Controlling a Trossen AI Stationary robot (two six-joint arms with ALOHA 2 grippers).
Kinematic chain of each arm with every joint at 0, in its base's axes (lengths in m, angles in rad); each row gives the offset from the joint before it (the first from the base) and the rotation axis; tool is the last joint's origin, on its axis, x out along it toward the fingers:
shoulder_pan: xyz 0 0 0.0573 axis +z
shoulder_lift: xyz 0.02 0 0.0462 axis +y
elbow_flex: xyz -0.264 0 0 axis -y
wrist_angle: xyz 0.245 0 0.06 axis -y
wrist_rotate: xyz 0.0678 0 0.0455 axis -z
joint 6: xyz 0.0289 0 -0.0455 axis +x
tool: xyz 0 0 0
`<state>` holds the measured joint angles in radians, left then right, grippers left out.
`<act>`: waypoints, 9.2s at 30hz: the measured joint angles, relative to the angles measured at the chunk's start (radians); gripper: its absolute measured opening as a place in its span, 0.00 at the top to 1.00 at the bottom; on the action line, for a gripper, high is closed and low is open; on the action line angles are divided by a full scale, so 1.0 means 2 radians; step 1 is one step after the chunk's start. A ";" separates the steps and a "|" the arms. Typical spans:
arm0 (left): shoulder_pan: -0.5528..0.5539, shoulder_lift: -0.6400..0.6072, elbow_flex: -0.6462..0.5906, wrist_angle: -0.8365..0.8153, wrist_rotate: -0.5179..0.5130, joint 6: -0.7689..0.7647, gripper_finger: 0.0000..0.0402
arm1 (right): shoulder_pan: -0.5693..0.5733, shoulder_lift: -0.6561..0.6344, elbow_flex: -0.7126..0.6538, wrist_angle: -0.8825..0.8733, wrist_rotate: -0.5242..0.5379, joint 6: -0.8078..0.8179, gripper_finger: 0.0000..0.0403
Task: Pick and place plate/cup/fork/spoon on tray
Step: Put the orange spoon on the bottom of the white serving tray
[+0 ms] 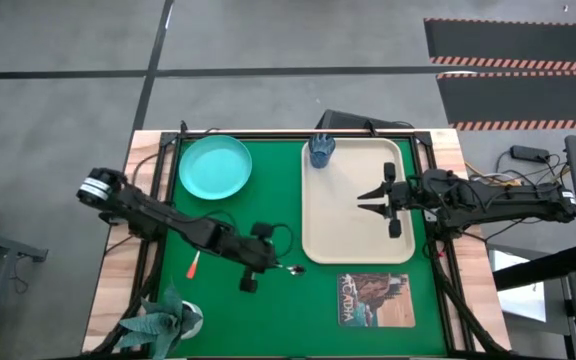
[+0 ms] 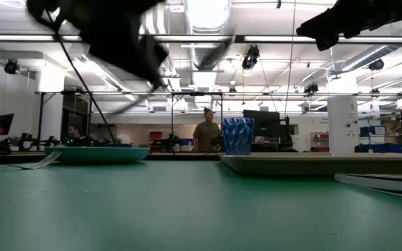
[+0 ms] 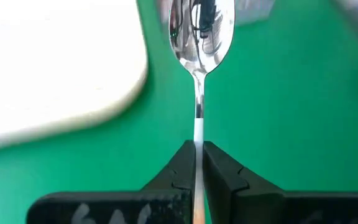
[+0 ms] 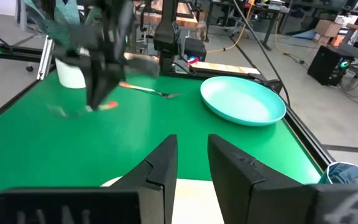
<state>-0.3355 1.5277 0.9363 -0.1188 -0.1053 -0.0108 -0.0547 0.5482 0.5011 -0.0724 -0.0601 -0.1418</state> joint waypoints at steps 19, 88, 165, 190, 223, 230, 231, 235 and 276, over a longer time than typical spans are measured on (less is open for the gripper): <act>0.022 -0.023 -0.004 0.293 0.148 0.244 1.00 | 0.029 0.207 0.000 0.325 -0.197 -0.084 0.61; 0.054 -0.011 -0.030 0.386 0.141 0.070 0.98 | 0.087 0.506 0.238 0.427 -0.343 -0.133 0.69; 0.056 -0.173 -0.041 0.107 -0.225 0.128 0.98 | -0.002 0.540 0.180 -0.117 0.343 0.234 0.79; 0.056 -0.172 -0.042 0.107 -0.224 0.127 0.98 | -0.139 0.404 0.204 -0.273 0.067 0.212 0.77; 0.052 -0.168 -0.042 0.103 -0.224 0.130 0.98 | -0.165 0.417 0.222 -0.404 0.039 0.114 0.62; 0.052 -0.168 -0.042 0.103 -0.224 0.131 0.98 | -0.166 0.421 0.208 -0.341 0.039 0.116 0.63; 0.052 -0.168 -0.042 0.103 -0.224 0.132 0.98 | -0.166 0.422 0.207 -0.332 0.039 0.116 0.63; 0.052 -0.168 -0.042 0.105 -0.224 0.148 0.98 | -0.166 0.434 0.203 -0.308 0.043 0.118 0.63; 0.052 -0.168 -0.042 0.104 -0.224 0.153 0.98 | -0.166 0.508 0.196 -0.285 0.066 0.133 0.97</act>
<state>-0.2306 1.1908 0.8524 0.0898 -0.5541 0.2955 -0.3866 1.5639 0.8923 -0.6431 0.0716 0.1243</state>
